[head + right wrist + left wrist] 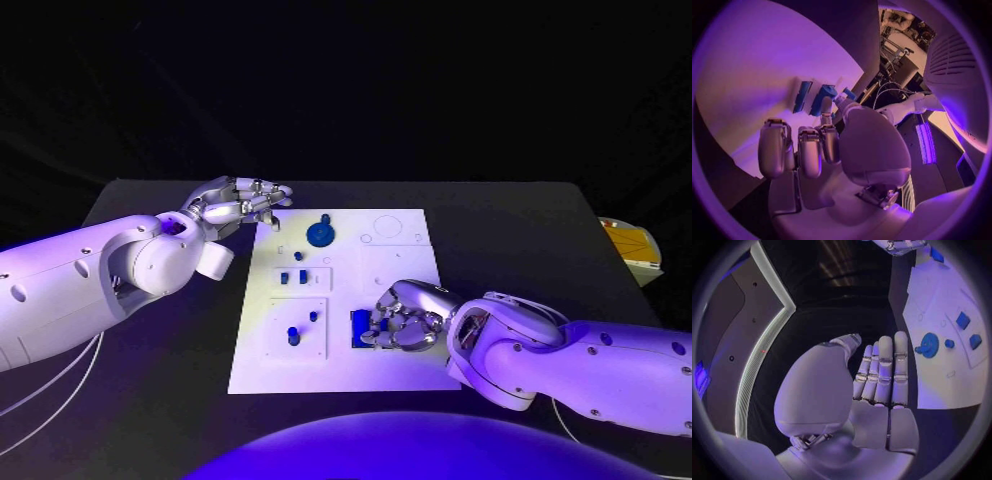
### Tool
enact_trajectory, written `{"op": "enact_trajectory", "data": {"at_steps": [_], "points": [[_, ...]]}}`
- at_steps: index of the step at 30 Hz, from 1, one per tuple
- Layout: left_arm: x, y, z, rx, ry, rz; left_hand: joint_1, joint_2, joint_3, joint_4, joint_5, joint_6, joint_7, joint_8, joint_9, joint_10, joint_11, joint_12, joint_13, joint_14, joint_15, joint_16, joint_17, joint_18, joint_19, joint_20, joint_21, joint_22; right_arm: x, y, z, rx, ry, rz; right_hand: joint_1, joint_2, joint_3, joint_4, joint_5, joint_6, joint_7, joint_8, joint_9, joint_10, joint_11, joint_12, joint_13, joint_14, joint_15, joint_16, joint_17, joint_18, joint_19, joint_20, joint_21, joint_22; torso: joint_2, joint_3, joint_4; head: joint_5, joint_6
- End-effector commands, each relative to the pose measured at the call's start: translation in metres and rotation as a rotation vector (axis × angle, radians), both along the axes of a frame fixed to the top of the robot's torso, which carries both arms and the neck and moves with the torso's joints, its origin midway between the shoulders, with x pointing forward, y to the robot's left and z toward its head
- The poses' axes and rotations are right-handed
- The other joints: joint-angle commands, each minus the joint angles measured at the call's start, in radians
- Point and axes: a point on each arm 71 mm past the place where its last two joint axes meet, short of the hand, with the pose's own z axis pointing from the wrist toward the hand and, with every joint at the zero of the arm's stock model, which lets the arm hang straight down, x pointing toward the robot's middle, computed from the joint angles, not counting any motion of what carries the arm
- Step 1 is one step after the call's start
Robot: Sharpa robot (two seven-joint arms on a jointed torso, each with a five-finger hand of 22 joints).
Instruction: Assemble the parts on the task board
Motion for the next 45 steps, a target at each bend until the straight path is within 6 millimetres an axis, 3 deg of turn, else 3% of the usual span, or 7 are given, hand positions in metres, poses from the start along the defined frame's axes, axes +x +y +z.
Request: {"op": "enact_trajectory", "data": {"at_steps": [1,8,17,26,33,40,45], "points": [[-0.001,-0.003,0.001,-0.003,-0.009,-0.023,0.009,0.003,0.006,0.001,0.005,-0.008,-0.002,0.005,0.002,-0.007,0.003,0.006,-0.001,-0.006,0.005,-0.006,0.002,0.013,-0.001,0.003,-0.004,0.001,0.000,0.002,-0.003,-0.034,0.005,0.023,0.017,-0.004,0.001,-0.010,-0.008,0.001,-0.007,0.007,0.001,0.069,-0.005,-0.001,0.193,0.106,-0.007,0.001,0.255,-0.013,0.051,-0.008,-0.005,0.209,0.000,0.0005,0.0004,0.001,0.000],[-0.001,-0.003,0.001,-0.002,-0.009,-0.023,0.009,0.003,0.006,0.001,0.005,-0.008,-0.002,0.005,0.002,-0.007,0.003,0.006,-0.001,-0.006,0.005,-0.006,0.002,0.013,-0.001,0.003,-0.004,0.001,0.003,0.004,-0.004,-0.051,-0.012,0.018,0.032,-0.005,0.004,-0.016,-0.011,0.000,-0.008,0.008,0.001,0.069,-0.005,-0.001,0.193,0.106,-0.008,0.001,0.255,-0.013,0.051,-0.009,-0.004,0.209,0.000,0.0008,-0.0019,0.004,0.000],[-0.001,-0.002,0.001,-0.002,-0.009,-0.023,0.009,0.003,0.006,0.001,0.005,-0.008,-0.002,0.005,0.002,-0.007,0.003,0.006,-0.001,-0.006,0.005,-0.006,0.002,0.013,-0.001,0.003,-0.004,0.001,0.010,0.001,-0.003,-0.049,-0.064,-0.031,0.039,0.014,0.013,-0.011,-0.005,0.007,-0.011,0.015,0.003,0.071,-0.007,0.006,0.197,0.107,-0.010,0.002,0.258,-0.014,0.053,-0.010,0.003,0.211,0.000,0.0028,-0.0005,0.005,0.000],[-0.001,-0.002,0.001,-0.001,-0.010,-0.021,0.009,0.003,0.006,0.001,0.005,-0.008,-0.002,0.005,0.002,-0.007,0.003,0.006,-0.001,-0.006,0.005,-0.006,0.002,0.013,-0.001,0.003,-0.004,0.001,0.011,-0.002,0.000,-0.026,-0.083,-0.038,0.039,0.013,0.013,-0.011,-0.004,0.007,-0.011,0.016,0.003,0.070,-0.008,0.004,0.195,0.107,-0.010,0.002,0.256,-0.014,0.052,-0.011,0.000,0.210,0.000,0.0014,-0.0036,0.006,0.000],[-0.001,-0.001,0.001,-0.004,-0.013,-0.015,0.009,0.003,0.008,0.000,0.005,-0.008,-0.002,0.006,0.002,-0.007,0.003,0.007,-0.002,-0.006,0.005,-0.006,0.002,0.013,-0.001,0.003,-0.003,0.002,0.016,-0.010,0.014,0.101,-0.125,-0.052,0.040,-0.001,0.006,-0.003,0.002,-0.033,0.005,-0.002,-0.005,0.057,0.005,-0.032,0.177,0.100,-0.002,-0.008,0.227,-0.004,0.036,-0.007,-0.061,0.196,-0.003,-0.0002,-0.0050,0.004,0.000],[0.000,0.001,0.001,-0.032,-0.027,0.022,-0.019,-0.005,-0.005,0.016,-0.001,-0.011,-0.002,0.008,0.004,-0.006,0.004,0.011,-0.003,-0.010,0.008,-0.009,0.002,0.012,-0.007,0.006,-0.009,0.000,0.042,-0.034,0.030,0.300,-0.150,-0.134,0.059,-0.005,0.002,-0.005,0.009,-0.096,0.039,-0.042,-0.025,0.031,0.034,-0.087,0.149,0.092,0.022,-0.023,0.190,0.010,0.010,0.012,-0.152,0.174,-0.012,-0.0060,-0.0105,0.000,0.000],[-0.001,0.004,-0.005,-0.059,-0.037,0.075,-0.045,-0.013,-0.049,0.040,-0.008,-0.025,-0.003,0.011,0.008,-0.008,0.004,0.026,-0.003,-0.068,0.015,-0.069,-0.020,0.011,-0.040,0.015,-0.071,-0.033,0.071,-0.057,0.031,0.440,-0.116,-0.255,0.084,-0.006,-0.002,-0.016,0.012,-0.136,0.061,-0.064,-0.033,-0.042,0.053,-0.245,0.065,0.062,0.039,-0.079,0.070,0.044,-0.052,0.030,-0.366,0.119,-0.029,-0.0138,-0.0199,-0.001,0.003]]}}
